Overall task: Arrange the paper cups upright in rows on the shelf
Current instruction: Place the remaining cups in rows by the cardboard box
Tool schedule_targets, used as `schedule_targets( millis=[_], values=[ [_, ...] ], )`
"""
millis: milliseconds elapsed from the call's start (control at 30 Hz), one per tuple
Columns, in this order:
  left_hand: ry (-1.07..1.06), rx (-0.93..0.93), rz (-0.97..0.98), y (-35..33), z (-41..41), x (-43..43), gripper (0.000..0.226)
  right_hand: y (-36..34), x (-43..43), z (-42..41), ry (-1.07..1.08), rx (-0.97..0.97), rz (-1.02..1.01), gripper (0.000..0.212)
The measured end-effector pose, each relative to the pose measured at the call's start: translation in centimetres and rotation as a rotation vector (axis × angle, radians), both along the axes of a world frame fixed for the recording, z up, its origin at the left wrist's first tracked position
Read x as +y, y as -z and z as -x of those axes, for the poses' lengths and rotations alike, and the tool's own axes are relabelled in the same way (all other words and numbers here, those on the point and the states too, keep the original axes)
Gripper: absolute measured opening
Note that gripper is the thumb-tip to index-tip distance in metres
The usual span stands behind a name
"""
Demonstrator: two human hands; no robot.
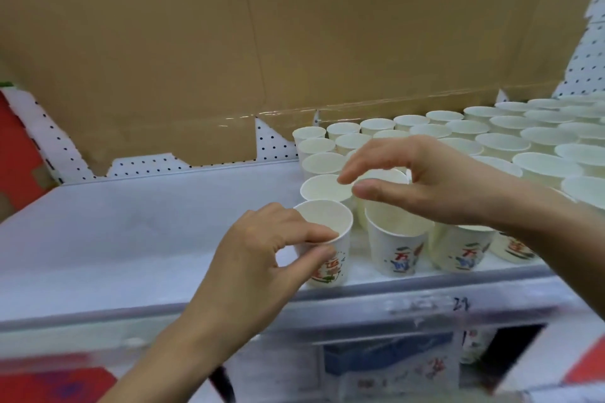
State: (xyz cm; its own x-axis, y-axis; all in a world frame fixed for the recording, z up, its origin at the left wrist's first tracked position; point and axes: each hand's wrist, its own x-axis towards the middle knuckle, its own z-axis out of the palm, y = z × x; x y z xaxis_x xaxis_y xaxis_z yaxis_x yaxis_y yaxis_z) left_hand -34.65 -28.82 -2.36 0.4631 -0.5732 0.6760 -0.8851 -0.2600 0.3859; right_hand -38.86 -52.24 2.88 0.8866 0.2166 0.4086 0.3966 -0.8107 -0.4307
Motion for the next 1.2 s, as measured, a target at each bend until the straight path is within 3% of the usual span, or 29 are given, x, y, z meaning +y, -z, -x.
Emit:
schedule_targets(
  millis=[233, 300, 367, 467, 567, 733, 1000, 1200],
  values=[
    [-0.165, -0.171, -0.04, 0.7, 1.6, -2.8, 0.018, 1.8, -0.9, 2.0, 0.025, -0.047, 0.003, 0.03],
    [-0.182, -0.188, -0.028, 0.9, 1.9, -2.9, 0.034, 2.2, -1.0, 2.4, 0.046, -0.083, 0.035, 0.028],
    [-0.204, -0.173, 0.002, 1.0, 2.2, -2.6, 0.065, 2.6, -1.1, 3.1, 0.075, -0.132, 0.064, 0.029],
    [-0.205, 0.164, 0.101, 1.3, 2.6, -2.2, 0.108, 3.6, -1.2, 4.5, 0.146, -0.164, 0.129, 0.044],
    [-0.183, 0.518, 0.081, 2.1, 2.4, -2.9, 0.132, 5.0, -0.9, 5.5, 0.185, -0.156, 0.254, 0.05],
    [-0.141, 0.601, 0.107, 3.0, 2.5, -4.5, 0.131, 5.5, -0.7, 5.7, 0.208, -0.167, 0.332, 0.046],
    [-0.159, 0.554, 0.146, 3.2, 2.9, -5.0, 0.119, 5.0, -0.6, 5.7, 0.197, -0.152, 0.332, 0.045],
    [-0.244, 0.39, 0.117, 2.6, 4.2, -4.5, 0.105, 3.6, -2.6, 6.9, 0.203, -0.256, 0.159, 0.046]
  ],
)
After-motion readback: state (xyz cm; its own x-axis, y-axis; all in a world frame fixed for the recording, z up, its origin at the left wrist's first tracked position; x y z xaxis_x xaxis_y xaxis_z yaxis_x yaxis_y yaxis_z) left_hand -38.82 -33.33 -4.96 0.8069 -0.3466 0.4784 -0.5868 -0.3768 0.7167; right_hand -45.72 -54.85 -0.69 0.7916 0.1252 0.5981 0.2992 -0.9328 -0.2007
